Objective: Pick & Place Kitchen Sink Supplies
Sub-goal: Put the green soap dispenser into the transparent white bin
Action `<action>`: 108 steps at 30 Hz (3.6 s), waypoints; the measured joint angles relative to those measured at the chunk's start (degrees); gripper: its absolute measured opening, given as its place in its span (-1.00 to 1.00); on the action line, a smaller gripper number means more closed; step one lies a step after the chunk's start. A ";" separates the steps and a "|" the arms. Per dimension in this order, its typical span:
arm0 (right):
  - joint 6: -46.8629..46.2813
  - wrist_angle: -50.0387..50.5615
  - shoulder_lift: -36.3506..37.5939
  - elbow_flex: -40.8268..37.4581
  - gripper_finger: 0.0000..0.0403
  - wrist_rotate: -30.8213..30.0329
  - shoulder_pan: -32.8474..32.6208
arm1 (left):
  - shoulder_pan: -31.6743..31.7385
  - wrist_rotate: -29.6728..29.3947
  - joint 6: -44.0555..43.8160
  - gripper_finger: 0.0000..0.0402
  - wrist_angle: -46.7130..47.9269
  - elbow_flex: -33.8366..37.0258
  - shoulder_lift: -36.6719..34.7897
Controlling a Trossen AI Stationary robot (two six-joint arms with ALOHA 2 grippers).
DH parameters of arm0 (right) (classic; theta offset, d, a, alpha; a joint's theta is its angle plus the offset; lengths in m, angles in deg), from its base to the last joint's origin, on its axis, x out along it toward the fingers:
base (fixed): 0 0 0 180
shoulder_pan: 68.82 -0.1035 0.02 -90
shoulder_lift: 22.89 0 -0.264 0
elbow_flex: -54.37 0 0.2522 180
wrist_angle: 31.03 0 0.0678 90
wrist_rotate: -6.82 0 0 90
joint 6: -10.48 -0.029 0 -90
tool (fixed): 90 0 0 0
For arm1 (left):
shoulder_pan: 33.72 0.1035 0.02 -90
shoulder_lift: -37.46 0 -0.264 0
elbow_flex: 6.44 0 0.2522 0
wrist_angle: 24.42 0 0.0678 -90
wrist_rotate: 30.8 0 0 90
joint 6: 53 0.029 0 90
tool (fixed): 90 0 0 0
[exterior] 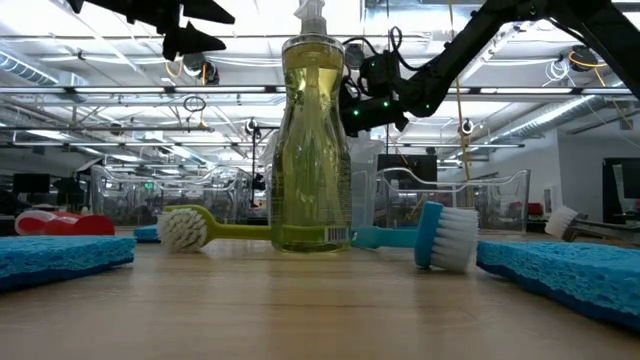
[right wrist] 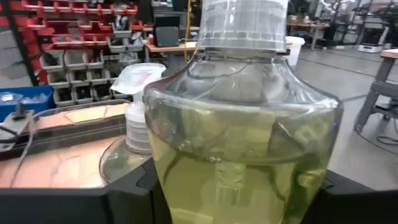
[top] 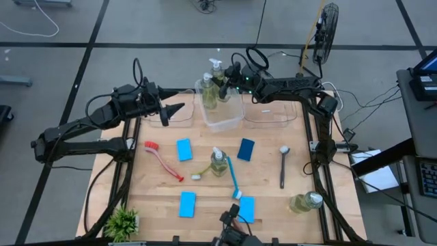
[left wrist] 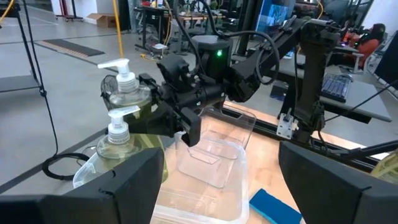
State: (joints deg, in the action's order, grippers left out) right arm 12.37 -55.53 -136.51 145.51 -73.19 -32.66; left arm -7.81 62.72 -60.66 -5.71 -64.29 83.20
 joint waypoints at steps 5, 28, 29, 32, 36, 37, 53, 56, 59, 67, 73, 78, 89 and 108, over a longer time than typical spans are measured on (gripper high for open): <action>0.30 0.19 0.00 0.00 0.00 -2.47 -0.09 | 0.07 1.39 0.05 0.63 0.00 0.00 0.00; 2.02 1.35 0.11 0.00 0.16 -7.02 -1.77 | 0.07 1.44 1.77 0.60 0.74 -0.02 0.00; 2.03 1.39 0.11 0.01 0.18 -7.03 -1.77 | 0.07 1.44 1.82 0.61 1.08 -0.02 0.00; 2.26 1.42 0.11 0.00 0.21 -7.03 -1.77 | 0.07 1.46 1.97 0.63 1.51 -0.02 0.00; 2.54 1.51 0.11 0.01 0.22 -7.01 -1.77 | 0.07 1.46 2.02 0.61 1.51 -0.02 0.00; 2.54 1.53 0.11 0.02 0.22 -7.01 -1.77 | 0.07 1.46 2.13 0.60 1.51 -0.02 0.00; 3.76 1.90 0.11 0.02 0.23 -6.87 -1.86 | 0.07 1.46 2.52 0.57 1.51 -0.02 0.00; 5.04 1.89 0.11 0.02 0.23 -6.92 -1.99 | 0.07 1.46 2.52 0.61 1.51 -0.02 0.00; 7.07 1.91 0.11 0.02 0.23 -6.98 -2.18 | 0.07 1.46 2.53 0.63 1.49 -0.02 0.00; 12.53 1.92 0.09 0.03 0.23 -7.15 -2.86 | 0.07 1.40 2.52 0.57 1.37 -0.02 0.00; 12.59 2.05 0.09 0.02 0.23 -7.09 -2.86 | 0.07 1.39 2.52 0.52 1.29 -0.02 0.00; 12.70 2.09 0.09 0.02 0.23 -7.04 -2.86 | 0.07 1.37 2.50 0.55 1.27 -0.02 0.00; 12.81 2.09 0.02 0.02 0.28 -6.97 -2.86 | 0.07 1.25 2.52 0.62 1.25 -0.02 0.00; 12.91 2.09 0.00 0.00 0.47 -6.98 -2.93 | 0.04 1.24 2.52 0.59 1.18 -0.04 -0.02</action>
State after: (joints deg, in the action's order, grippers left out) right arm 25.28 -53.44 -136.51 145.51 -80.18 -35.59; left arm -7.77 63.96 -58.14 -4.53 -64.34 83.18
